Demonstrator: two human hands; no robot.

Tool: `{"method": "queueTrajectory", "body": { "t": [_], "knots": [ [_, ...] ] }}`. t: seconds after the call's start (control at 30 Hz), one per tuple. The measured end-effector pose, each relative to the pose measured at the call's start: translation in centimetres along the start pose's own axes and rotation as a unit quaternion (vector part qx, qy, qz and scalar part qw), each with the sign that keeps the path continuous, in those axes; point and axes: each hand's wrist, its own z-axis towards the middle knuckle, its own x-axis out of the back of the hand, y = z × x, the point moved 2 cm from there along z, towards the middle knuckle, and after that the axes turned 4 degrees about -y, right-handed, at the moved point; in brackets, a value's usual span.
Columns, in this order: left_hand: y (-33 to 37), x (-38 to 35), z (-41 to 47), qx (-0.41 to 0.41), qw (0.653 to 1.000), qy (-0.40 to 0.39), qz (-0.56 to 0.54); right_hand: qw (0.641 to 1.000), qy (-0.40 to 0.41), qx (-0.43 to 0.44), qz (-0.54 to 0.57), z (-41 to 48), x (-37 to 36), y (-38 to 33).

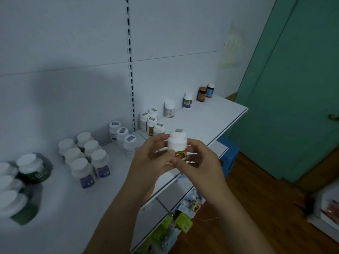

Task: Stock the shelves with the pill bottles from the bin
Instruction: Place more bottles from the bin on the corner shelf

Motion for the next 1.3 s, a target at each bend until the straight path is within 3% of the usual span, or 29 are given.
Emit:
{"method": "queueTrajectory", "body": {
  "t": [0.2, 0.4, 0.5, 0.63, 0.77, 1.0, 1.17, 1.3],
  "knots": [
    [-0.1, 0.6, 3.9, -0.047, 0.993, 0.030, 0.102, 1.000, -0.018, 0.002, -0.001, 5.2, 0.0, 1.8],
    [0.8, 0.1, 7.3, -0.136, 0.929, 0.054, 0.341, 0.998, -0.052, 0.038, -0.007, 11.6, 1.8, 4.2],
    [1.2, 0.0, 8.9, -0.128, 0.879, 0.095, 0.449, 0.997, -0.061, 0.051, -0.011, 15.9, 3.8, 6.1],
    [1.7, 0.2, 11.0, -0.149, 0.744, 0.161, 0.631, 0.993, -0.097, 0.062, -0.035, 21.8, 4.9, 8.9],
    [1.1, 0.4, 12.0, -0.088, 0.690, 0.217, 0.685, 0.979, -0.187, 0.037, -0.075, 26.2, 3.0, 12.1],
    [-0.7, -0.1, 12.1, -0.030, 0.673, 0.262, 0.691, 0.952, -0.256, 0.091, -0.142, 29.0, 0.1, 14.9],
    [-0.7, -0.3, 11.5, -0.030, 0.692, 0.291, 0.660, 0.955, -0.259, 0.093, -0.113, 29.6, -0.9, 15.9],
    [-0.3, -0.7, 11.3, -0.038, 0.686, 0.304, 0.660, 0.958, -0.256, 0.087, -0.094, 30.0, -1.6, 16.3]
  ]
}}
